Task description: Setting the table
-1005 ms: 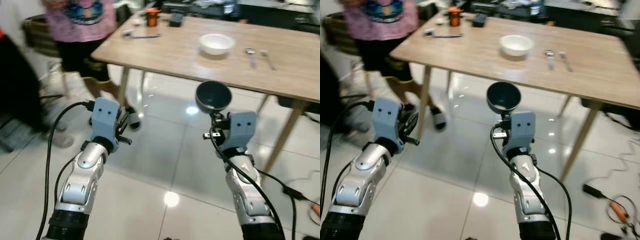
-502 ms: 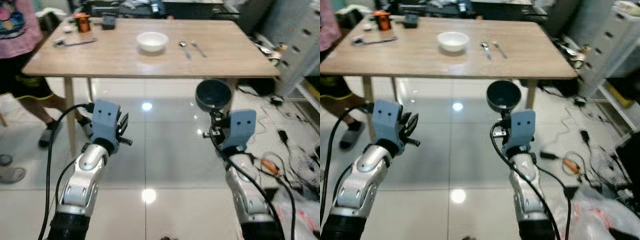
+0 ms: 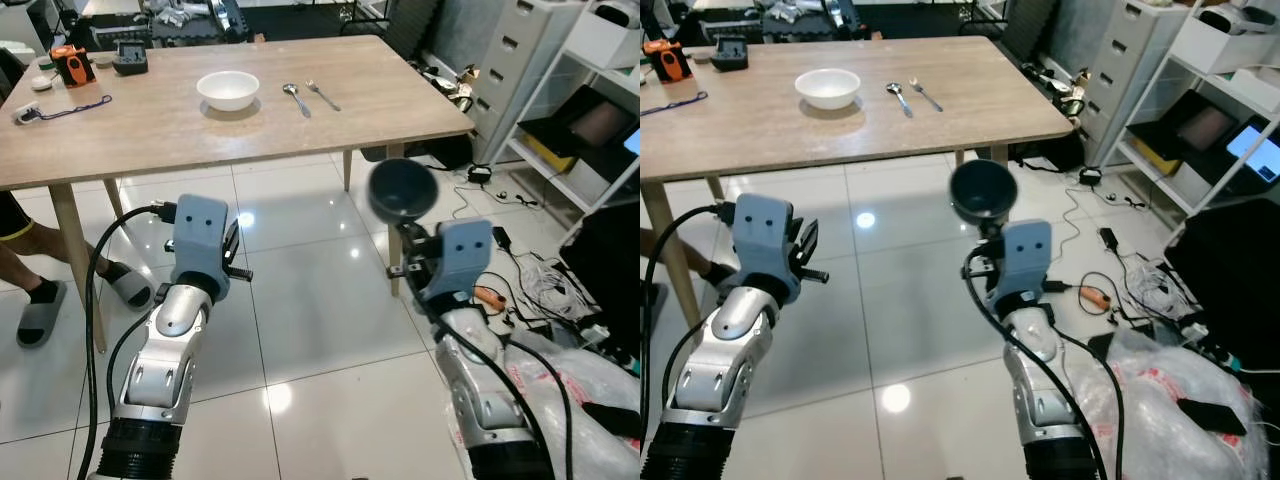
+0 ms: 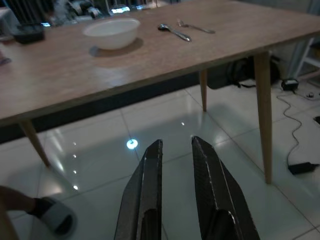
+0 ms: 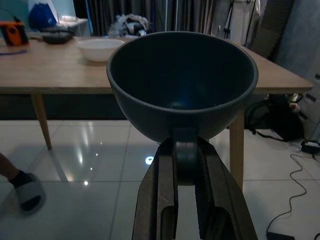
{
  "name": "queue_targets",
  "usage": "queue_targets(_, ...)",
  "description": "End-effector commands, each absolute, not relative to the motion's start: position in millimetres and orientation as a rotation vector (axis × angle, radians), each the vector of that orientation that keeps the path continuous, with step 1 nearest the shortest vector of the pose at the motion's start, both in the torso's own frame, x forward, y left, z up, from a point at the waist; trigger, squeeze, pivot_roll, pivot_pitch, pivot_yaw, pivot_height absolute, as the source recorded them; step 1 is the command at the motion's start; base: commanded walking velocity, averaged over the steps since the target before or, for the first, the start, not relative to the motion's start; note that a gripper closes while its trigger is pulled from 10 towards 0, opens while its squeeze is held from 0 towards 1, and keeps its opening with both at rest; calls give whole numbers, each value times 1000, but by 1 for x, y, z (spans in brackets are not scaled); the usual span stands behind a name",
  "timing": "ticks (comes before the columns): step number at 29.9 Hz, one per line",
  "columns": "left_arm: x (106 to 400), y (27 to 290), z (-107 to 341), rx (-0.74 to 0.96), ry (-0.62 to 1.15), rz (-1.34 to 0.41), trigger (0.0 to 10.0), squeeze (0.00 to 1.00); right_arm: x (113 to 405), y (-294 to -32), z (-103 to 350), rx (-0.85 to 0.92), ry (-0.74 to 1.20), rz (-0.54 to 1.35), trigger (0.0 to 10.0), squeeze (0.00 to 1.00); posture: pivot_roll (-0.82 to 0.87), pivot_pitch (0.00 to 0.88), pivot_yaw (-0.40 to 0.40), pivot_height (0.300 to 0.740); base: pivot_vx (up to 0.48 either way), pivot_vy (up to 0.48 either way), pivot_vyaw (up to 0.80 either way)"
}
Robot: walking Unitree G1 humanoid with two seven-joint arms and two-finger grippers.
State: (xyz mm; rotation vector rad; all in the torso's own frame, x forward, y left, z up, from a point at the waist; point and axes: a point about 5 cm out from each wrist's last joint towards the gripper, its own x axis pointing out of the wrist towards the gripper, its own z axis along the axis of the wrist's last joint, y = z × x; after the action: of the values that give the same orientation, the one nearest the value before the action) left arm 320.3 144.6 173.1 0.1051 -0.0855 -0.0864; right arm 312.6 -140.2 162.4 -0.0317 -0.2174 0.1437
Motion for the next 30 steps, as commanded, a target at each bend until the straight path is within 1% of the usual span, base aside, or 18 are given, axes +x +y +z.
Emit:
queue_targets(1, 320, 147, 170, 114, -77, -74, 10000, 0, 313, -140, 168, -28, -245, 144, 10000, 0, -5, 39, 52, 740, 480, 0, 0)
queue_targets(11, 321, 146, 170, 117, -80, -62, 10000, 0, 314, -138, 169, -21, -249, 153, 10000, 0, -5, 41, 51, 740, 480, 0, 0)
queue_targets(30, 320, 146, 169, 119, -79, -68, 10000, 0, 316, -144, 166, -23, -224, 115, 10000, 0, 1, 43, 51, 740, 480, 0, 0)
